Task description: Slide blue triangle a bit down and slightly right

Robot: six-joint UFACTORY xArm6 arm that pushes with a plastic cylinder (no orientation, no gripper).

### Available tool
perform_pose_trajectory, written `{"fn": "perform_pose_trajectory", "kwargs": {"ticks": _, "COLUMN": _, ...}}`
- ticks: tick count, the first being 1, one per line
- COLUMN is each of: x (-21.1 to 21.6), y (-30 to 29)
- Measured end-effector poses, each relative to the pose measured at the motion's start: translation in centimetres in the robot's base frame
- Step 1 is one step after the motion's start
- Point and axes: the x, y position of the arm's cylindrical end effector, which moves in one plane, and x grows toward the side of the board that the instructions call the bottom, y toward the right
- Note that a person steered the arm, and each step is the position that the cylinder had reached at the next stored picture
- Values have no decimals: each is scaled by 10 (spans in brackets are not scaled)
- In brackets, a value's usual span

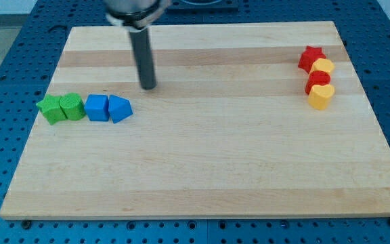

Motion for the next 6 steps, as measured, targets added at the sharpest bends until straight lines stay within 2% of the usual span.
{"fn": "perform_pose_trajectory", "kwargs": {"ticks": 1, "x": 34, "y": -19}}
{"fn": "perform_pose_trajectory", "kwargs": {"ticks": 3, "x": 97, "y": -17}}
{"fn": "perform_pose_trajectory", "kwargs": {"ticks": 4, "x": 101, "y": -28}}
{"fn": "perform_pose_trajectory", "kwargs": {"ticks": 6, "x": 97, "y": -96}}
